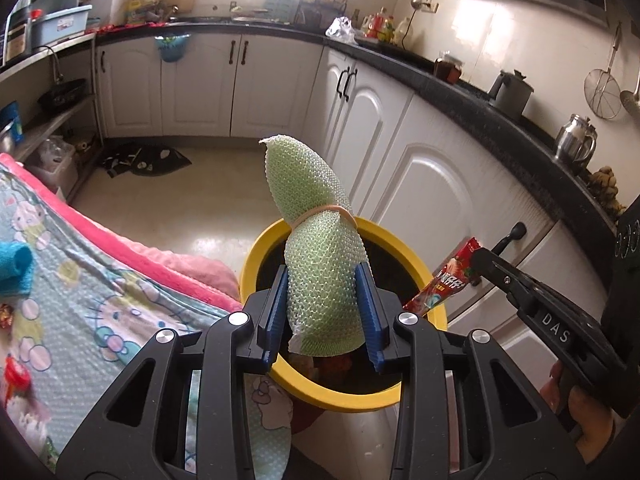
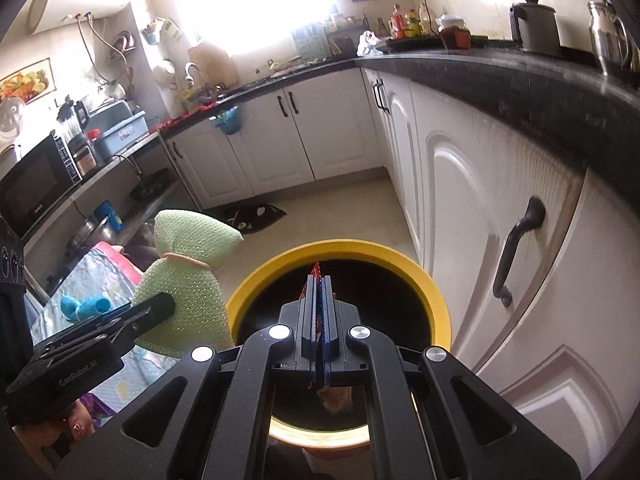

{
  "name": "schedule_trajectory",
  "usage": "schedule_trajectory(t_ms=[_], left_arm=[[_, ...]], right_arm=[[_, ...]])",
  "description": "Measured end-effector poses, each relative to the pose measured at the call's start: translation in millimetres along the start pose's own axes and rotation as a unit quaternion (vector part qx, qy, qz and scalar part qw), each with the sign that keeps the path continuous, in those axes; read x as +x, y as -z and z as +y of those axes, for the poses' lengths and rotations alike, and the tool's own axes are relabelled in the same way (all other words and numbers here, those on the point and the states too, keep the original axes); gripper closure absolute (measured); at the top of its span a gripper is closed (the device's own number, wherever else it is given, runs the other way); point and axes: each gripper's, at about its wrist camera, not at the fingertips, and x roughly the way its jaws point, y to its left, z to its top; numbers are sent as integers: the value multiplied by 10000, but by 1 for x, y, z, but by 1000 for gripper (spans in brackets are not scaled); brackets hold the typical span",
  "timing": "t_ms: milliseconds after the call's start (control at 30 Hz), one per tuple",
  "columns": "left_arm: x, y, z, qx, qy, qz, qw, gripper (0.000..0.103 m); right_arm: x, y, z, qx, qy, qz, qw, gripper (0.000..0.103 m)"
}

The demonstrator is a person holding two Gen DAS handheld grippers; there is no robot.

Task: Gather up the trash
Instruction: 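Open both tools to drop the scrubber and wrapper into the bin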

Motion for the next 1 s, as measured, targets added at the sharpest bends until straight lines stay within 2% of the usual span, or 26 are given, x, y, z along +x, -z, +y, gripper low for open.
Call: schedule_trajectory(t_ms=[500, 533, 567, 600, 633, 700, 767, 867, 933, 1000], left_arm=[[23, 4, 5, -140, 10, 200, 9997, 74], [23, 4, 6, -163, 9, 211, 9996, 68], [23, 4, 5, -178, -5, 203, 9996, 63], [21, 4, 6, -188, -15, 177, 9997, 56], [19, 5, 7, -197, -11, 170, 9997, 55], [15, 5, 10, -242, -26, 139, 9996, 52], [9, 5, 12, -259, -77, 79, 9996, 46], [-1, 5, 18, -303, -149, -8, 9994, 35], [-9, 5, 23, -364, -209, -80, 9991, 21], [-19, 5, 29, -424, -272, -184, 9986, 17]], right_arm=[[28, 16, -9, 105, 130, 295, 9994, 97], [29, 17, -9, 108, 132, 324, 9993, 91], [30, 17, -9, 122, 134, 358, 9992, 81], [30, 18, -9, 148, 142, 365, 9991, 77], [29, 18, -10, 181, 136, 360, 9991, 72], [28, 18, -9, 185, 114, 355, 9991, 70], [26, 18, -8, 191, 98, 345, 9992, 64], [21, 16, -5, 177, 70, 290, 9994, 59], [17, 14, -4, 152, 69, 242, 9996, 57], [12, 12, -1, 125, 38, 183, 9997, 55]])
